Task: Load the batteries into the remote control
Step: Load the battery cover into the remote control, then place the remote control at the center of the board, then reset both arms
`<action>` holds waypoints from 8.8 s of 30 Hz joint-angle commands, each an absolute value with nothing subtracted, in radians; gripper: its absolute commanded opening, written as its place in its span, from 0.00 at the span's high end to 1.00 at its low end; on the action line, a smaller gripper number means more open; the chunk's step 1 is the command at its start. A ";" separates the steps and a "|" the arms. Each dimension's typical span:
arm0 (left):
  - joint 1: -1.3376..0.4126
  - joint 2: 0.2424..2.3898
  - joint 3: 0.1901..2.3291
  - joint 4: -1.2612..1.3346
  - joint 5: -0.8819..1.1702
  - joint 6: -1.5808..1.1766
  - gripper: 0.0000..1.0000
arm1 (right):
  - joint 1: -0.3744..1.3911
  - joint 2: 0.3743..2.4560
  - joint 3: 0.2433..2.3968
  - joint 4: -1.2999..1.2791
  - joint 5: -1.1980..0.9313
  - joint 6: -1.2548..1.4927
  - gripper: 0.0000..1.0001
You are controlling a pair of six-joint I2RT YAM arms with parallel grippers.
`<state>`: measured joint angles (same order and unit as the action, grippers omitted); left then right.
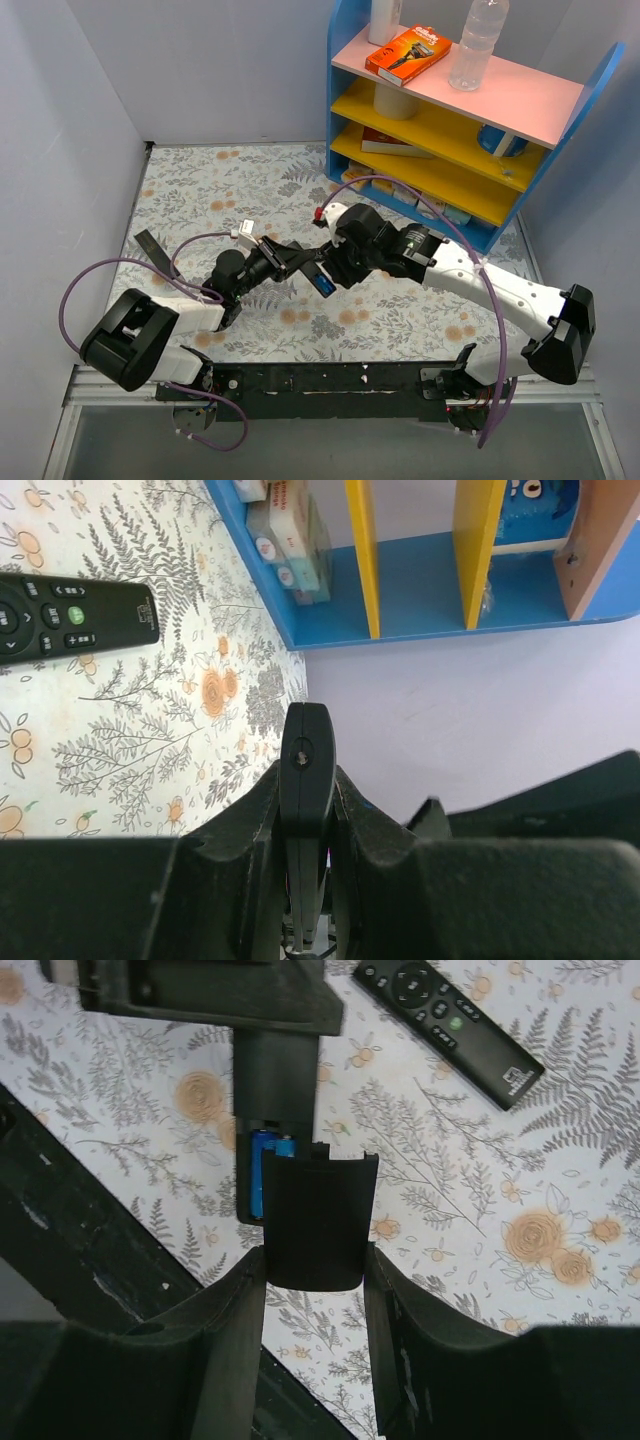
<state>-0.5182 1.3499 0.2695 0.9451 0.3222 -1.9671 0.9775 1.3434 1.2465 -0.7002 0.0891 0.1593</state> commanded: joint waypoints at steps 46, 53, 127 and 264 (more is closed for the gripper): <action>-0.514 1.256 0.285 1.052 0.334 -2.002 1.00 | 1.109 1.589 1.488 -0.893 0.144 0.235 0.49; -0.512 1.246 0.276 1.051 0.328 -2.014 1.00 | 1.108 1.589 1.506 -0.897 0.147 0.235 0.37; -0.512 1.223 0.488 0.885 0.589 -2.164 1.00 | 1.131 1.307 1.223 -0.707 -0.100 -0.687 0.42; -0.448 0.463 0.988 -0.359 -0.880 -1.155 0.02 | 0.667 0.499 0.914 -0.374 0.828 0.055 0.02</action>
<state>-0.4534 0.4206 0.9825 -0.3614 -0.8398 -1.1458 0.6731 0.5220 0.9215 -0.4496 0.7872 0.0727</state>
